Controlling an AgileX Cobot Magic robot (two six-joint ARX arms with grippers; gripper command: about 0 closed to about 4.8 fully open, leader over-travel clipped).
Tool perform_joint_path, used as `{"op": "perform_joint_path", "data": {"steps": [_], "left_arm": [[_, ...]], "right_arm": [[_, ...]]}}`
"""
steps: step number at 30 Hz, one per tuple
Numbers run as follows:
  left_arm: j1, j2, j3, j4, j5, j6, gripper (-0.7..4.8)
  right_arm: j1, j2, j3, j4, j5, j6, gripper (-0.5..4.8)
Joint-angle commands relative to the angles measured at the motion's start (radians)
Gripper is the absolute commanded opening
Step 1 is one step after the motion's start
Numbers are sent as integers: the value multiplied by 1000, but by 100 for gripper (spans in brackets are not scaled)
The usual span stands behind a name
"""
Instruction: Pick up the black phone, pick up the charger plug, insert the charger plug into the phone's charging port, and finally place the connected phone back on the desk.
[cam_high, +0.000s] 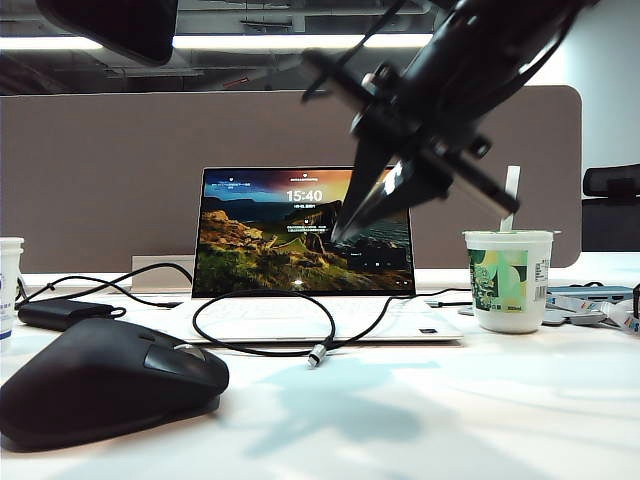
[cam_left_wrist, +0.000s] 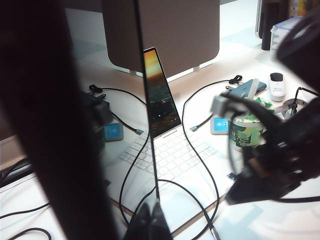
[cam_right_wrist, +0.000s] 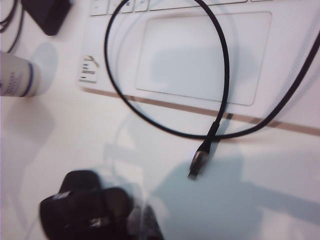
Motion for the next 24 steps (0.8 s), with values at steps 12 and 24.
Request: {"op": "perform_joint_path", "data": {"steps": [12,24], "left_arm": [[-2,-36,9,43,1,4,-6],[-2,-42,8,43,2,4,-6]], "right_arm": [[5,246,190,-128,12,33,228],[7,297,205,-166,55,34,209]]}}
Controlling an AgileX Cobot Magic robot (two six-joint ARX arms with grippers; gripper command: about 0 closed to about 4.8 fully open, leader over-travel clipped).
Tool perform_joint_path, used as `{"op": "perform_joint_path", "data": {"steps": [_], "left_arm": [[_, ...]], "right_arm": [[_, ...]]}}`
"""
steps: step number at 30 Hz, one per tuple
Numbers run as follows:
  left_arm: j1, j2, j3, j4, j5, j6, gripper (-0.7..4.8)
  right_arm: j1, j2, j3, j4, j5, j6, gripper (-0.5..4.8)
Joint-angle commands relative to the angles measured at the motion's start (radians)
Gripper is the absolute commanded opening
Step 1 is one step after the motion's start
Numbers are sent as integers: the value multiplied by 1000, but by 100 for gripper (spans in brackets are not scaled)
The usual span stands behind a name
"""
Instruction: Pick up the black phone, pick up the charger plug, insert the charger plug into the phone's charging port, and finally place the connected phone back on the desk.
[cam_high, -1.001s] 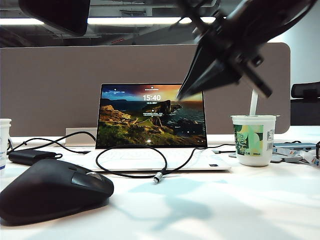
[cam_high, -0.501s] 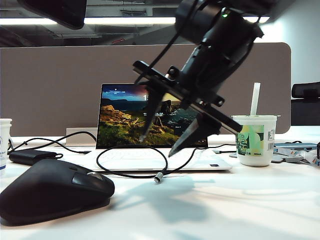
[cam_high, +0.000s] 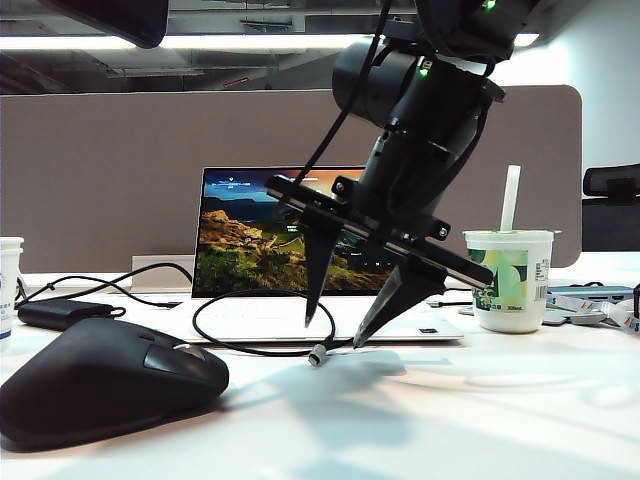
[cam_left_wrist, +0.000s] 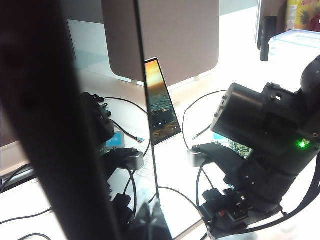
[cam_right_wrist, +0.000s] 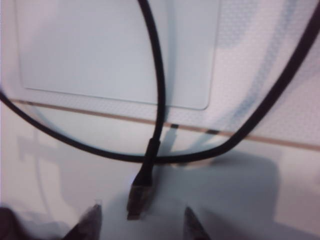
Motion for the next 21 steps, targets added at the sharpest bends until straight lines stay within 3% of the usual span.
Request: {"op": "perform_joint_path", "data": {"steps": [1,13,21], "left_arm": [[-1,-5,8,42,1,3,-6],[-1,-5,8,42,4,3,-6],[-1,-5,8,42,4,3,-6]], "right_arm": [[2,11,24,-4,30,1,209],[24,109,168,-131,78,-56,208],[24,122,174,-151,80,-55,200]]}}
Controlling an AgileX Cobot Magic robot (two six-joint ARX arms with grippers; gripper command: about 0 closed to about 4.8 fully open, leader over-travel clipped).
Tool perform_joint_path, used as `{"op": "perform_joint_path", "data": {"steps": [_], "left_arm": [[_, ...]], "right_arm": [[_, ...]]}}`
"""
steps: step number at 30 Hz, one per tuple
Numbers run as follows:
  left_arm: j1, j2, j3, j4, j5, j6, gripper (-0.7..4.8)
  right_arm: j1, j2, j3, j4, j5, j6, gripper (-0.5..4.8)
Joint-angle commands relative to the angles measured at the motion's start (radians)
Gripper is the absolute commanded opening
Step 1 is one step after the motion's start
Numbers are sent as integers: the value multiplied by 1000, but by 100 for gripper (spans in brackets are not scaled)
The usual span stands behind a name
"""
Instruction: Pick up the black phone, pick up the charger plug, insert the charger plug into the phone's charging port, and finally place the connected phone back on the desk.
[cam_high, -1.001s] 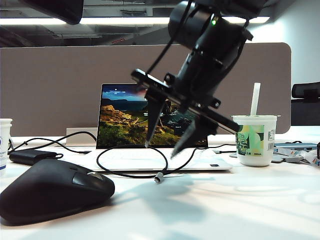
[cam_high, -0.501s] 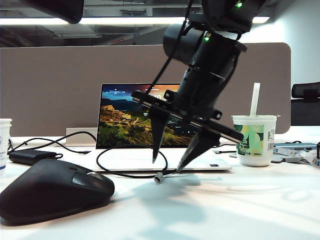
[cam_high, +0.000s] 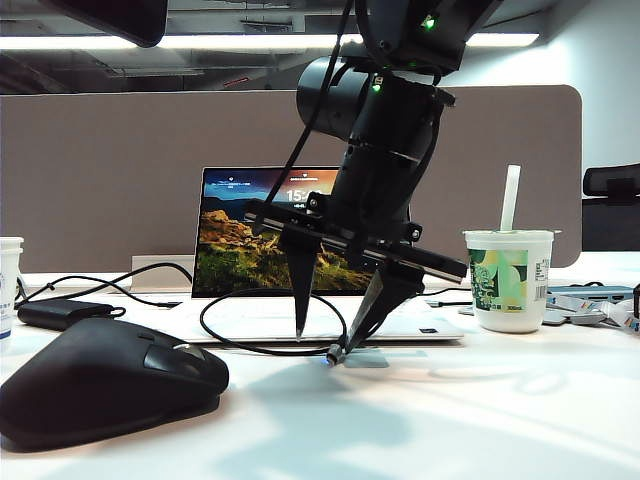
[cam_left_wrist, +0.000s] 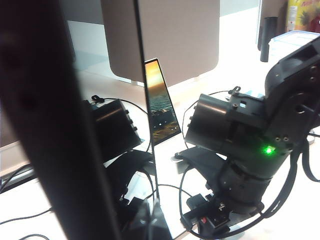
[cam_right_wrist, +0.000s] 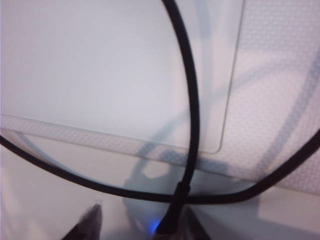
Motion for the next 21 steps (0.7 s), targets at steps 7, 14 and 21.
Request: {"op": "perform_joint_path", "data": {"steps": [7,14,21], "left_arm": [[-1,-4,8,42,2,3,-6],[-1,-4,8,42,1,3,-6],[-1,-4,8,41,1,3,-6]], "right_arm": [[0,0,3,-17,8,-5,115],[0,7,3,-22,31,-5,84],[1,34,3,-57,23,-6,84]]}}
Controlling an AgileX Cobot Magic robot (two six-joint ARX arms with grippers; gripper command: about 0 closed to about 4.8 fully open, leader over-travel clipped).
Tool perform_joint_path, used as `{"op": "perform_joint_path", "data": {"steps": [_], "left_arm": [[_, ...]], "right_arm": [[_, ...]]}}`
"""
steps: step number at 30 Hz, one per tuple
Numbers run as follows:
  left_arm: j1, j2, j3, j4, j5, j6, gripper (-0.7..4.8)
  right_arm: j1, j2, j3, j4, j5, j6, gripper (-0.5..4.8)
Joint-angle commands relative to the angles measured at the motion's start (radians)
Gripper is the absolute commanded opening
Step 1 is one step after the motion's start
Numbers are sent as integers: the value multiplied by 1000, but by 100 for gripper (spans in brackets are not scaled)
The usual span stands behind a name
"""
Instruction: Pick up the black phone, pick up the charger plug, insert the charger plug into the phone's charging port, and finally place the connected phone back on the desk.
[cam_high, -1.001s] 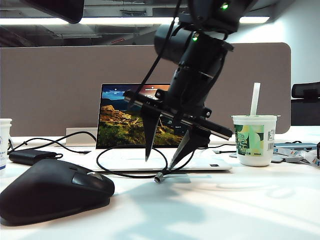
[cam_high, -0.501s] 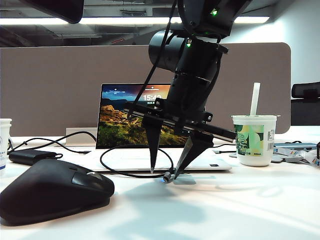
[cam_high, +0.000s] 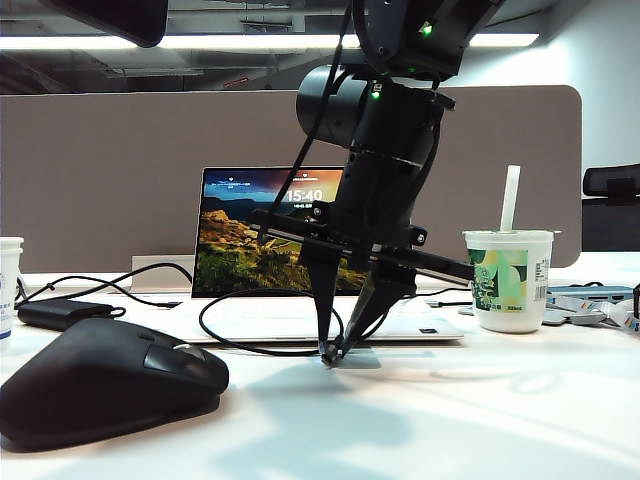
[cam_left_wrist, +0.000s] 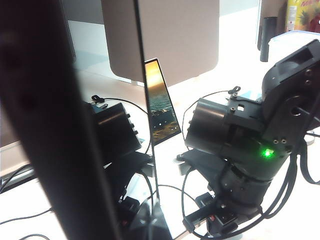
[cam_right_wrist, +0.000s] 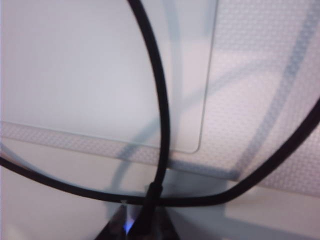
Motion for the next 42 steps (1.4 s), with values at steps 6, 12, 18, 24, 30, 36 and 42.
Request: {"op": "perform_joint_path", "data": {"steps": [6,12,18,24,30,36,42], "left_arm": [[-1,-3,8,35,1,3,-6],[-1,-3,8,33,0,3,-6],[-1,-3,8,32,1,3,-6],[-1,-3,8,31,27,3,-6],[-1,-3,8,24,112,3,-6],[-1,-3,8,1,132,3,-6],[-1,-3,8,-5,132,3,-6]], "right_arm": [[4,29,-2,-48,-5,-4,-9],[3,25,-2,-44,-32,-17,-8],[1,-24,-2,-44,-101,-59,-8],[-18,-145,-2,-46,-167,-103,-8],[-55,-294,-2,-44,-233,-156,-8],[-114,-450,-2,-31,-283,-254,-8],[-178,-572,-2,9,-332,-270,-7]]}}
